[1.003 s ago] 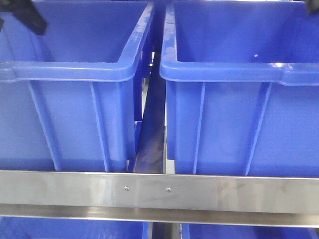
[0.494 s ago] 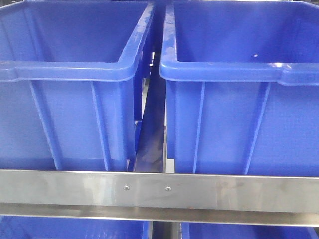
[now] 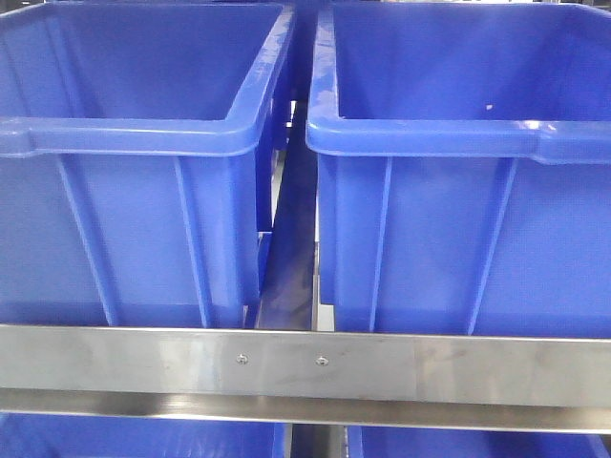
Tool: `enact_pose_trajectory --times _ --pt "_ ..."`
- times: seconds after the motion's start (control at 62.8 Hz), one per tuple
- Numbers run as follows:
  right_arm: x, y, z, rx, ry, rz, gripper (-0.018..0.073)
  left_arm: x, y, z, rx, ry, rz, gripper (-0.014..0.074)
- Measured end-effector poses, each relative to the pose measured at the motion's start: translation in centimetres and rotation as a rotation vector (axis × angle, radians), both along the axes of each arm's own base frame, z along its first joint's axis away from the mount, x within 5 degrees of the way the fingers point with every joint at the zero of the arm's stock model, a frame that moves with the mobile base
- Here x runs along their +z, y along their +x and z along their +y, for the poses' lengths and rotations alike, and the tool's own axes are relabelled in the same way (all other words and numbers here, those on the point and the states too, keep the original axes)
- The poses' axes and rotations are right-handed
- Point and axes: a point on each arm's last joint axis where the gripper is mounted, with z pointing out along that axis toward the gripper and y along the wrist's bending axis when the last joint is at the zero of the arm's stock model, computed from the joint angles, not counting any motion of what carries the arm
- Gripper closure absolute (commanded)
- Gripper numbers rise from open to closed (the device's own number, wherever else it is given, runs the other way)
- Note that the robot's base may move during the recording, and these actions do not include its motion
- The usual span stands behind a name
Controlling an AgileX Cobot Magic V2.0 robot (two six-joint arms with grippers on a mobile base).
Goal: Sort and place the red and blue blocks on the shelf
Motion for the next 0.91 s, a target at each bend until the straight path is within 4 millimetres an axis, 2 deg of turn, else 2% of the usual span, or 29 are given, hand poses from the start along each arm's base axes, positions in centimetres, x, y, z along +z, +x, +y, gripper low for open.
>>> enact_pose_trajectory --times 0.207,0.398,0.908 --pt "-2.4 -2.4 -0.1 -0.014 -0.037 -0.056 0.0502 -0.7 -2.3 1.3 0.071 -0.013 -0.060 0.0470" --pt "-3.9 -3.6 -0.1 -0.018 -0.046 -0.120 0.0502 -0.5 -2.7 1.6 0.093 -0.022 -0.122 0.0470" --pt "-4.0 -3.7 -0.1 -0.019 -0.049 -0.129 0.0502 -0.2 -2.7 1.6 0.097 -0.025 -0.144 0.0471"
